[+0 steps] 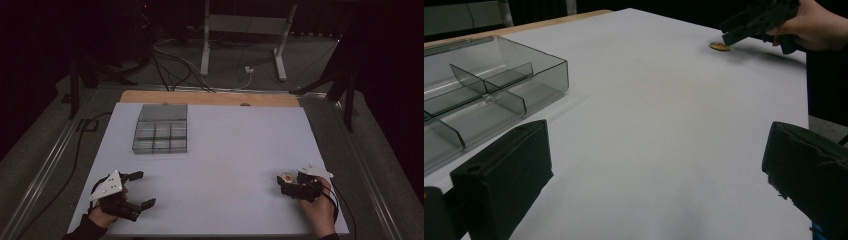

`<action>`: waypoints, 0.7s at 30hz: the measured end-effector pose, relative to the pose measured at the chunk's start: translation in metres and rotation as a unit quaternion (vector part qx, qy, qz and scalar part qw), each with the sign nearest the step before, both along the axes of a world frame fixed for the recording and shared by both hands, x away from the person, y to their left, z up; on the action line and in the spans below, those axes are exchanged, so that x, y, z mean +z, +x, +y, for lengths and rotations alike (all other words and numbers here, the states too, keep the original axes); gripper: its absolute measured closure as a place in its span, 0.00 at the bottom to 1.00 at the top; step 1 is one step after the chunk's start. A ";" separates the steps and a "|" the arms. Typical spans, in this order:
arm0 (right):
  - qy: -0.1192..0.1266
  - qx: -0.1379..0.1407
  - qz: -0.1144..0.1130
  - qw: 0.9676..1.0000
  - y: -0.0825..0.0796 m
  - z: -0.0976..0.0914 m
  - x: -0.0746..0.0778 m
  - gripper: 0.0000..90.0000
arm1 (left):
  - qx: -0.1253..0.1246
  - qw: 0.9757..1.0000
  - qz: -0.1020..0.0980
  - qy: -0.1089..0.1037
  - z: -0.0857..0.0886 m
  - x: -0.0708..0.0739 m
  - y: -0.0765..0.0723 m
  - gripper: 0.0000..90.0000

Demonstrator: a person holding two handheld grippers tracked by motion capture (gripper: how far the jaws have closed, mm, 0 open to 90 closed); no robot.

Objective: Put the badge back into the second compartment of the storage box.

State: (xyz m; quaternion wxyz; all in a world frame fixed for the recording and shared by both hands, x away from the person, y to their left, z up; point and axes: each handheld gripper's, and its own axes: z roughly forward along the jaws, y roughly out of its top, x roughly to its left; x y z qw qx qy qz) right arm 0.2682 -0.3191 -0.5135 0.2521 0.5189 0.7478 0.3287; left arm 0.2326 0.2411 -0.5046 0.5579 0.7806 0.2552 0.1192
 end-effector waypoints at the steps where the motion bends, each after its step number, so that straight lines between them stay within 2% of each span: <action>1: 0.000 0.001 0.002 1.000 0.001 0.000 -0.001 0.17 | 0.000 1.000 0.001 0.000 0.000 0.000 0.000 0.00; 6: 0.000 0.002 0.014 1.000 0.002 0.001 -0.002 0.27 | 0.000 1.000 0.000 0.000 0.000 0.000 0.000 0.01; 17: -0.001 0.002 0.026 1.000 0.006 -0.002 -0.006 0.37 | -0.002 1.000 -0.001 0.001 0.000 0.000 -0.001 0.01; 21: -0.017 0.006 0.021 1.000 0.007 -0.002 -0.008 0.38 | -0.002 1.000 0.000 0.002 -0.001 0.000 -0.001 0.01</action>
